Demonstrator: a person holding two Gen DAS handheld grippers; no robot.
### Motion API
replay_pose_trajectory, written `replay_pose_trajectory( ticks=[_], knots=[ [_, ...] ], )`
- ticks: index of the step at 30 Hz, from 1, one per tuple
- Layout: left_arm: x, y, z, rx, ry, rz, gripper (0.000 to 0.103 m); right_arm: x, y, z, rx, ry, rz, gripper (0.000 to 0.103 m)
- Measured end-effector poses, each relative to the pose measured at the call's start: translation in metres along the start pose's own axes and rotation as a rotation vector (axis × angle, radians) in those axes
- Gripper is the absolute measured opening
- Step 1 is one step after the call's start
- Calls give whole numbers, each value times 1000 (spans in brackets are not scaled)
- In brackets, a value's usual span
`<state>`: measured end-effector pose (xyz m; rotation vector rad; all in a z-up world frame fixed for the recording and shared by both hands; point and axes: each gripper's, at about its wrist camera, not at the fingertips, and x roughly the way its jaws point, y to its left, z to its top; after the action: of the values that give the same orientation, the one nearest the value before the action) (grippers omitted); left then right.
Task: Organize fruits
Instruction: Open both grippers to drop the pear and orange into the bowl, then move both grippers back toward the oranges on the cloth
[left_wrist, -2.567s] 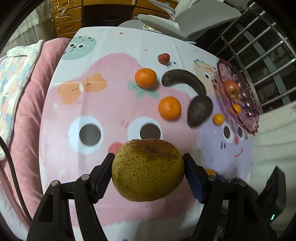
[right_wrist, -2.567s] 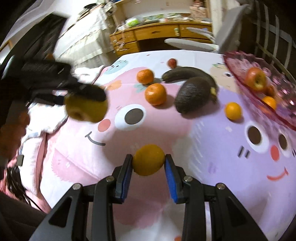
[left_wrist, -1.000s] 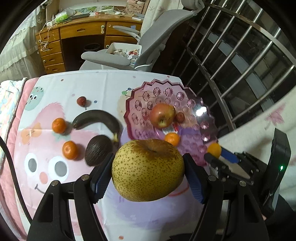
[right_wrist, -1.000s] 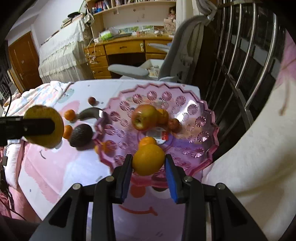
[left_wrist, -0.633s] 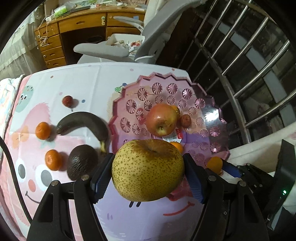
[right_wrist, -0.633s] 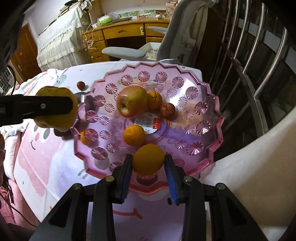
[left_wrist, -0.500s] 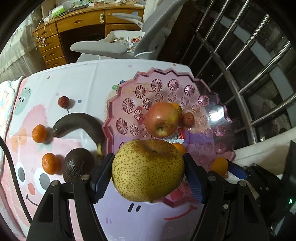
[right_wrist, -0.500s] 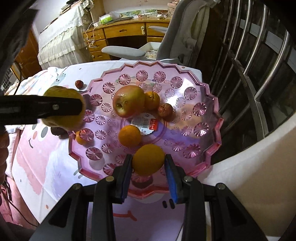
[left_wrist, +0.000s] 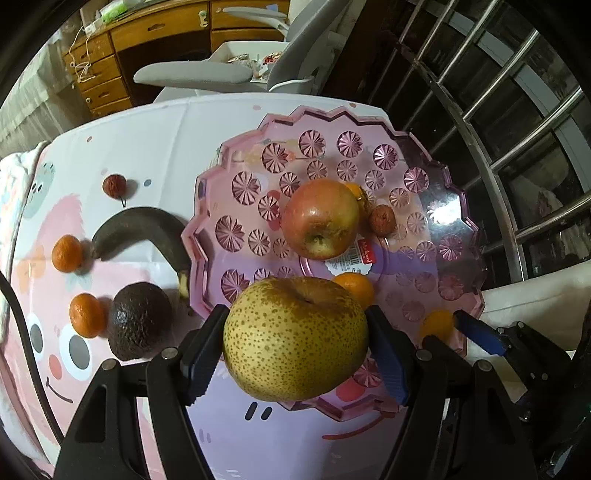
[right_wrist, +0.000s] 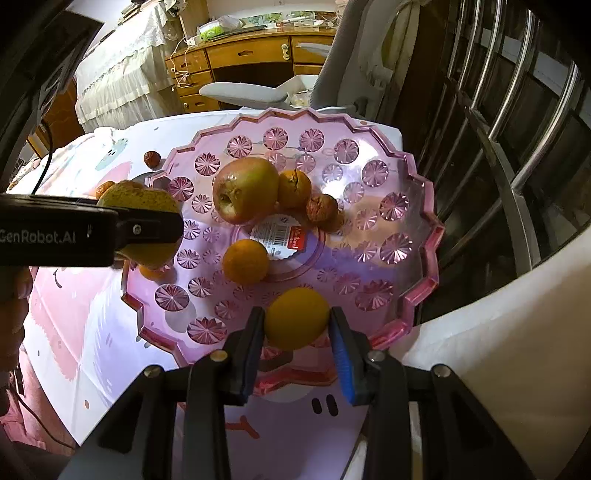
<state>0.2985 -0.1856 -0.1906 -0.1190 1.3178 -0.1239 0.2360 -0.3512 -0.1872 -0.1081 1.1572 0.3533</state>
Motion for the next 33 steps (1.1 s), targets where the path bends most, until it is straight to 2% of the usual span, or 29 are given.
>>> replay_pose_trajectory(
  ticks=[4, 5, 7, 12, 17, 33],
  knots=[
    [0, 5, -2, -27, 7, -6, 73, -4, 1, 0, 2, -17, -1, 37],
    [-3, 7, -1, -43, -5, -27, 76, -5, 0, -1, 0, -20, -2, 37],
    [-13, 10, 1, -61, -44, -49, 87, -7, 0, -1, 5, -23, -4, 37],
    [-27, 13, 0, -62, -80, -38, 87, -14, -1, -2, 24, -36, 1, 37],
    [-40, 23, -13, -88, -106, -46, 87, -19, 2, -4, 33, -38, 16, 37],
    [-66, 87, -92, -195, -120, -48, 87, -34, 16, -25, 153, -13, 78, 38]
  ],
)
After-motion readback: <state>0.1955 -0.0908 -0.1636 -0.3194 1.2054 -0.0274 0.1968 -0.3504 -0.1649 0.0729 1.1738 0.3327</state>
